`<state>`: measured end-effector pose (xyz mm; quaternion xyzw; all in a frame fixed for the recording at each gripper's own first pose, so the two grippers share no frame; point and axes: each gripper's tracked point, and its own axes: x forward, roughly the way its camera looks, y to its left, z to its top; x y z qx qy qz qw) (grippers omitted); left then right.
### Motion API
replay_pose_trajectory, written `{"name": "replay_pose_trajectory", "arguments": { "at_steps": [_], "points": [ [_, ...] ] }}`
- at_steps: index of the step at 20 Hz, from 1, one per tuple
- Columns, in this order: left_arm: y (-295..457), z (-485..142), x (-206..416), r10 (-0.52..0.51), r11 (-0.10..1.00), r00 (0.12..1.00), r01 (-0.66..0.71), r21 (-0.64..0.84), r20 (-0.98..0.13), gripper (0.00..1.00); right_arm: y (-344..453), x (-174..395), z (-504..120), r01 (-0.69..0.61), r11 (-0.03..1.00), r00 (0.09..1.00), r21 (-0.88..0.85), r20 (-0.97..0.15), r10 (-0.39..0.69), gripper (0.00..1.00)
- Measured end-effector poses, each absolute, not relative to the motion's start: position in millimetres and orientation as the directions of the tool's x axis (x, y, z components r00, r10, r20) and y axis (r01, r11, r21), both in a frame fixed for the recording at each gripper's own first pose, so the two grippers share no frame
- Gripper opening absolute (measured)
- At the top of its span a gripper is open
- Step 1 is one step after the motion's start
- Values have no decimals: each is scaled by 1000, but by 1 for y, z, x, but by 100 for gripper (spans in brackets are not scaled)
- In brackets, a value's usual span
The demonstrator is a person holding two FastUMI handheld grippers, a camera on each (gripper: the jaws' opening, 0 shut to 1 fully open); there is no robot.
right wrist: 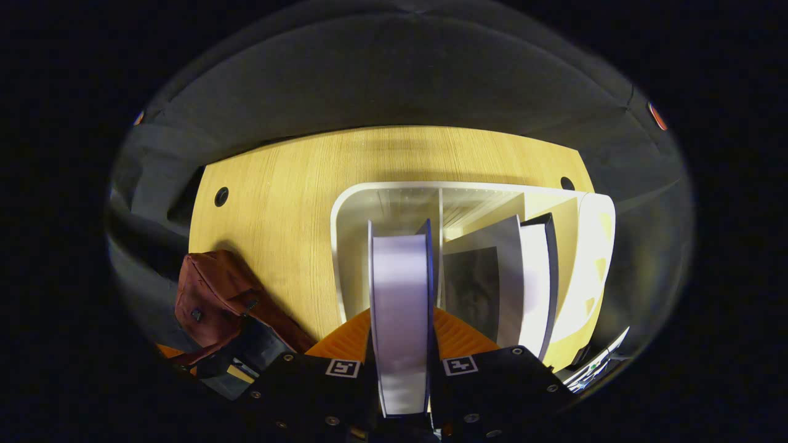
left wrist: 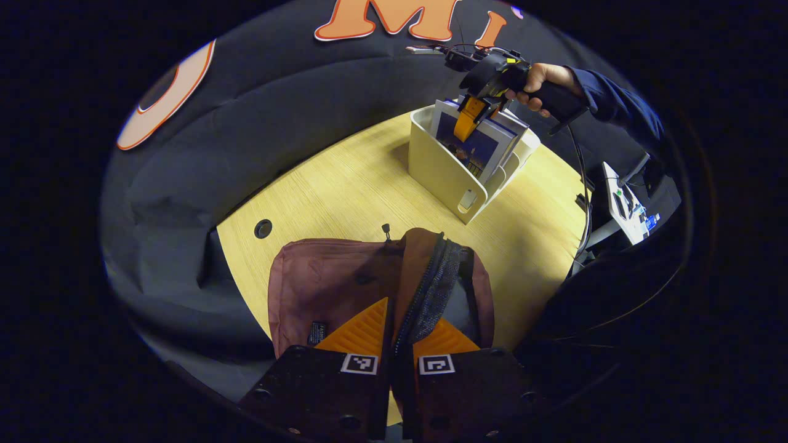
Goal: Open the schoolbag, grab two books from the bookshelf and put them into the schoolbag.
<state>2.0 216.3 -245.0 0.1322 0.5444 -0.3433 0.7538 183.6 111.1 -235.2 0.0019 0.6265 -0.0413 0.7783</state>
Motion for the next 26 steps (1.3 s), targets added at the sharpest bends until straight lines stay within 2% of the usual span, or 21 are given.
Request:
{"name": "replay_pose_trajectory", "arguments": {
  "at_steps": [3,4,5,16,22,26],
  "points": [
    [215,-245,1,-373,729,173,662,-172,-912,10,108,183,-216,85,996,245,-8,-969,-29,32],
    [216,-245,1,-373,730,172,661,-174,-912,10,106,179,-208,92,996,252,11,-968,-12,23],
    [215,-245,1,-373,729,172,661,-174,-912,10,104,176,-198,98,995,264,30,-965,3,32],
    [214,-246,-2,-363,741,175,650,-170,-915,10,74,138,-77,123,976,460,178,-882,103,32],
    [211,-246,-6,-350,754,180,636,-163,-919,10,91,96,-44,70,959,532,275,-823,198,31],
    [211,-242,-7,-327,764,198,631,-135,-924,11,115,70,-43,34,932,539,361,-792,287,31]
  ]
}}
